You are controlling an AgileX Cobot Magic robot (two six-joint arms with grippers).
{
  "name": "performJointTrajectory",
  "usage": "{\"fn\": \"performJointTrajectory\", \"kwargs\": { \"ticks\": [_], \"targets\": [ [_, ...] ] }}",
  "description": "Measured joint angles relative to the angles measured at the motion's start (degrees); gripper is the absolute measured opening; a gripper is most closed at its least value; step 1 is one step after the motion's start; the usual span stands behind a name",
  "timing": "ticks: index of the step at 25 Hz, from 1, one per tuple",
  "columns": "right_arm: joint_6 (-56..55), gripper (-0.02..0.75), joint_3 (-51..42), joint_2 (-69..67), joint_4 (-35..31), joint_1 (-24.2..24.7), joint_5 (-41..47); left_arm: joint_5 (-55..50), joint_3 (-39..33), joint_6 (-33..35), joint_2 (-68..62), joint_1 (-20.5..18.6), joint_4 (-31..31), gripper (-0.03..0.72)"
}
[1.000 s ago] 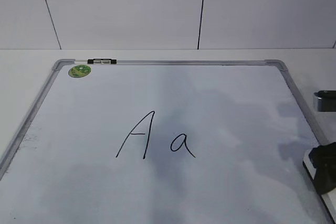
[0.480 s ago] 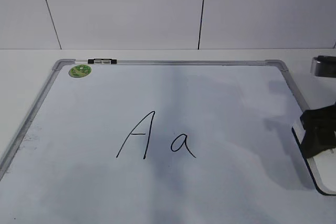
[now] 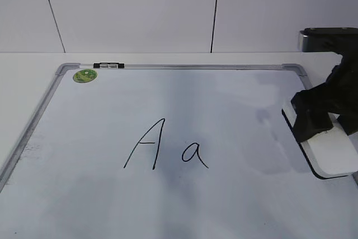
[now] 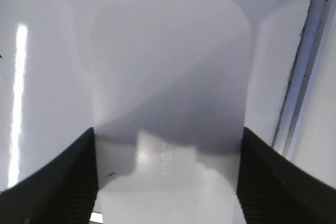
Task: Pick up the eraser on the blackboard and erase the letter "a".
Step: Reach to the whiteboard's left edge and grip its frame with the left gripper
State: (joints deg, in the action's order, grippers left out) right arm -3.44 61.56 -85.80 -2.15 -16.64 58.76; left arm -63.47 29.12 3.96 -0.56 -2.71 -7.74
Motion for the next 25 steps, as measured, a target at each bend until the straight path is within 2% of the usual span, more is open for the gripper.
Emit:
{"fn": "performJointTrajectory", "kwargs": {
  "ticks": [8, 16, 19, 25],
  "targets": [
    [0.0, 0.568, 3.8, -3.7, 0.2, -2.4, 2.7, 0.0, 0.0, 0.0, 0.0, 0.0, -1.7, 0.235],
    [0.0, 0.568, 4.0, -3.8, 0.5, -2.5, 3.5, 0.8, 0.5, 0.0, -0.5, 0.0, -3.6, 0.235],
    [0.0, 0.568, 4.0, -3.8, 0.7, -2.5, 3.7, 1.1, 3.9, 0.0, -4.4, 0.0, -3.8, 0.235],
    [0.0, 0.568, 4.0, -3.9, 0.7, -2.5, 3.8, 2.9, 13.4, 0.0, -22.6, 0.2, -3.9, 0.235]
  ]
}}
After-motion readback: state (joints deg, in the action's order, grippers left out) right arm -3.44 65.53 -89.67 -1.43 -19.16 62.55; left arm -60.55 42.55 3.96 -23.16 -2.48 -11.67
